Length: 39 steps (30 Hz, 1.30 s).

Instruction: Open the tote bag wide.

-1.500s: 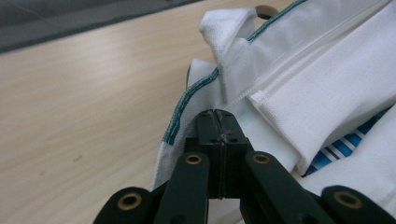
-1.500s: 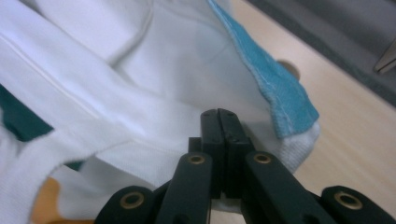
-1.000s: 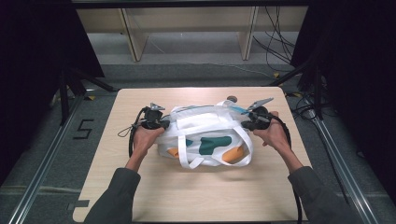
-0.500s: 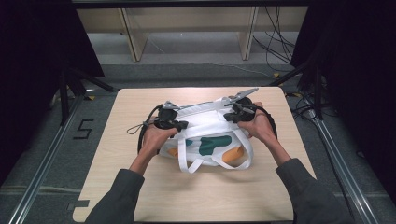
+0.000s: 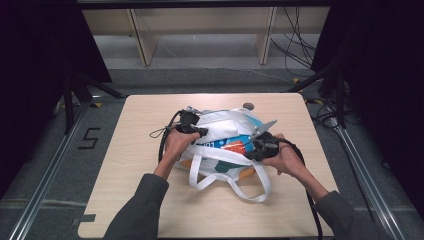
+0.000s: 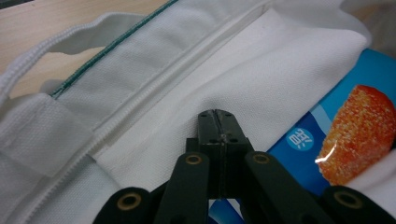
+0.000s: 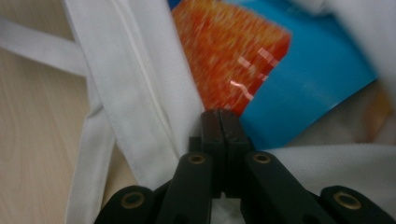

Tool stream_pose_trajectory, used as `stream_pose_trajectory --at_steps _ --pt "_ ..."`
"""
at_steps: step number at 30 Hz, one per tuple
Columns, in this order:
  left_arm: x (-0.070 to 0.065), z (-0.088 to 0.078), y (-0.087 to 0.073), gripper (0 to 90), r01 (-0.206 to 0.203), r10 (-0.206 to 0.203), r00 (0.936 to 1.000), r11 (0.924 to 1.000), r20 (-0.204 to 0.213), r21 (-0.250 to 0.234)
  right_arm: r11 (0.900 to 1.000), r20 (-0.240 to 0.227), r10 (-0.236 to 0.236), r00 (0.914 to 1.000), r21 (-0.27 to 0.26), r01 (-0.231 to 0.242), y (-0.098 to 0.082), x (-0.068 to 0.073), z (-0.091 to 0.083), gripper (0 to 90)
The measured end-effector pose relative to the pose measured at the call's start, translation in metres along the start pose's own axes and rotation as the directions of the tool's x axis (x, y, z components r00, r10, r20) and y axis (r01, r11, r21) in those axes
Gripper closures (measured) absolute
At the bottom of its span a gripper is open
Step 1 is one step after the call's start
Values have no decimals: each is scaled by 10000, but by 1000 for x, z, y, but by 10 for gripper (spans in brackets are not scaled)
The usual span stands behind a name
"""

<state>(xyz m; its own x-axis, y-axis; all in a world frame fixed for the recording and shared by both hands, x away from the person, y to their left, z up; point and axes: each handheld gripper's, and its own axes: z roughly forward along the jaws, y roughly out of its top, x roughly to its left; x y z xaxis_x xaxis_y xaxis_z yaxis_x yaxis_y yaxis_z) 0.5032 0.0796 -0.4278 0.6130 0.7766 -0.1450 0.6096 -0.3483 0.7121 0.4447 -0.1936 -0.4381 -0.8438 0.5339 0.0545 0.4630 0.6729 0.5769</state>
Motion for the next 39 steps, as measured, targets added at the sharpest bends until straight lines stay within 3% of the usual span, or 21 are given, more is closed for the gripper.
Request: stream_pose_trajectory --at_steps 5,6,9,10,13,16,18,21,23,25,26,28,31,33,36,39 --pt "-2 0 0 894 6 -8 9999 9999 -154 -101 9999 -31 61 10000 -110 -61 -8 3 1 900" --pt "-5 -4 -1 894 -198 196 9996 9998 -179 -98 9998 -92 134 9999 -112 -135 -5 2 -2 900" --pt "-14 -12 -4 893 -637 637 9980 9980 -8 -52 9966 34 194 9998 -806 -191 9 -1 -12 900" --pt "-18 -14 -6 893 -837 836 9964 9965 113 23 9929 182 11 9998 -1189 11 16 -3 -14 900" --pt "-27 -18 -16 892 -1238 1213 9909 9914 578 414 9878 489 -149 9987 -1540 222 36 -7 -16 900" --pt "-33 -21 -28 892 -1594 1535 9844 9849 861 668 9954 789 -54 9969 -950 129 52 -16 -5 900" --pt "-36 -23 -39 893 -1721 1649 9817 9823 949 735 9980 1332 -226 9908 -549 301 59 -23 7 900" --pt "-43 -26 -55 894 -1799 1730 9788 9821 1098 564 9969 1776 233 9838 -785 -94 68 -35 20 900" --pt "-44 -24 -68 894 -1818 1730 9764 9815 1291 602 9976 2338 358 9716 -659 -209 76 -49 25 900" --pt "-45 -21 -76 894 -1595 1513 9783 9860 1413 486 9942 2470 866 9651 -832 -679 79 -60 31 900" --pt "-47 -21 -79 895 -1625 1550 9776 9858 1426 426 9943 2585 844 9623 -846 -645 80 -65 34 900" --pt "-51 -22 -81 894 -1859 1789 9748 9817 1335 415 9898 2456 1276 9609 -935 -1075 80 -77 38 900" --pt "-55 -21 -84 895 -2100 2012 9703 9762 1343 545 9816 2603 1910 9464 -528 -1836 79 -92 43 900" --pt "-56 -20 -84 895 -1969 1884 9734 9788 1306 557 9775 2641 2105 9412 -453 -2059 75 -99 50 900" --pt "-55 -24 -79 894 -2027 1949 9725 9779 1277 513 9715 2742 2323 9332 -181 -2364 73 -100 54 900" --pt "-53 -29 -74 890 -1956 1893 9732 9800 1309 369 9759 2659 2143 9399 -186 -2173 75 -101 51 900"
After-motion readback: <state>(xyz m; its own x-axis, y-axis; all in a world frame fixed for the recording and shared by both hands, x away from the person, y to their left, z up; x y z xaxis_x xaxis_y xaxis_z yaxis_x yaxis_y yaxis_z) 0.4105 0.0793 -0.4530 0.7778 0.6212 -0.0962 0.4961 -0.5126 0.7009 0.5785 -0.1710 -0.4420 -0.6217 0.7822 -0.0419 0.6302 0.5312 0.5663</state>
